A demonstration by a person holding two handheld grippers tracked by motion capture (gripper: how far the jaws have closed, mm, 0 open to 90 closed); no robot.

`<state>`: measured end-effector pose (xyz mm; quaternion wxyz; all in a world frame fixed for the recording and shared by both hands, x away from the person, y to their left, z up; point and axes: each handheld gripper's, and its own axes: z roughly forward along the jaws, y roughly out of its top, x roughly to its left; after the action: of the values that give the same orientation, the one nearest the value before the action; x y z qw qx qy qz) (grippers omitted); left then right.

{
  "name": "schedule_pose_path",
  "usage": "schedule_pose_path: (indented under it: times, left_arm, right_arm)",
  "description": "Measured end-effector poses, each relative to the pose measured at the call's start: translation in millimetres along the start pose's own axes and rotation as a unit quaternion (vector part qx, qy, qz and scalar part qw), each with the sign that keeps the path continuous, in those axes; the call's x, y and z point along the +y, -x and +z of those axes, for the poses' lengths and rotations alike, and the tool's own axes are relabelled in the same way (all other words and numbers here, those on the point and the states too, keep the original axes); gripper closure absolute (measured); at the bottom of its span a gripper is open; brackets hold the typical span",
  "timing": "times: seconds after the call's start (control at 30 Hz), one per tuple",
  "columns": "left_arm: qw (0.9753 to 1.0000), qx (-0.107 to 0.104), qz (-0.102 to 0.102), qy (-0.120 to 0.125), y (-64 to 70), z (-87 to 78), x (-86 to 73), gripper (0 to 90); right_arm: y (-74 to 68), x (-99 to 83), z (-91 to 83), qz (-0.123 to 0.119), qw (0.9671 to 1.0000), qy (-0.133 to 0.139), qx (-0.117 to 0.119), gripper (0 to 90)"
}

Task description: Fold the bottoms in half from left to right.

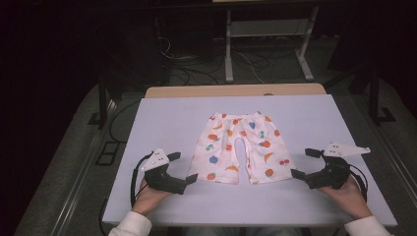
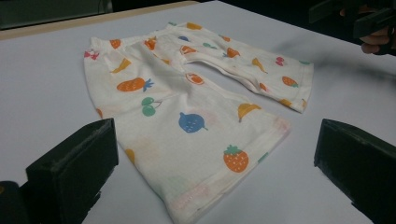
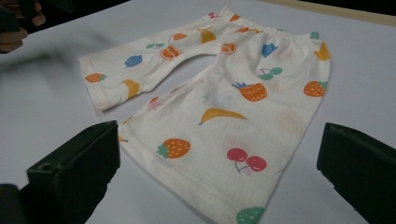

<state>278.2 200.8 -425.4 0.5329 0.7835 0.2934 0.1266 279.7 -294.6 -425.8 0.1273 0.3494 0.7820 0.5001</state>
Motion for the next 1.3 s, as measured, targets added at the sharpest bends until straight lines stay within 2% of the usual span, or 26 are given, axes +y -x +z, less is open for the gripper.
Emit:
schedule_pose_path:
  times: [0.27, 0.4, 0.57, 0.73, 1.0, 1.3]
  left_arm:
    - [1.0000, 0.001, -0.002, 0.001, 0.8, 0.3, -0.5, 0.0]
    - [1.0000, -0.001, -0.002, 0.000, 1.7, 0.7, -0.6, 0.0]
    - [1.0000, 0.002, -0.004, 0.001, 1.4, 0.2, -0.9, 0.0]
    - [1.0000, 0.004, -0.005, 0.002, 1.4, 0.0, -1.0, 0.0]
    - [1.0000, 0.005, -0.006, 0.002, 1.1, -0.2, -1.2, 0.0]
    - [0.9999, 0.006, -0.007, 0.003, 1.1, -0.1, -1.4, 0.0]
  right_arm:
    - [-4.4, 4.5, 1.5, 0.000, 1.0000, 0.001, 0.003, 0.0]
    - [-6.5, 8.0, 3.9, -0.009, 0.9999, -0.007, -0.001, 0.0]
    - [-7.4, 17.2, 5.6, -0.010, 0.9999, 0.004, 0.000, 0.0]
    - [-9.4, 28.0, 11.1, -0.015, 0.9998, -0.002, 0.009, 0.0]
    - [-10.7, 35.3, 18.6, -0.016, 0.9997, -0.012, 0.016, 0.0]
    - [-13.6, 49.8, 30.1, -0.023, 0.9993, -0.011, 0.027, 0.0]
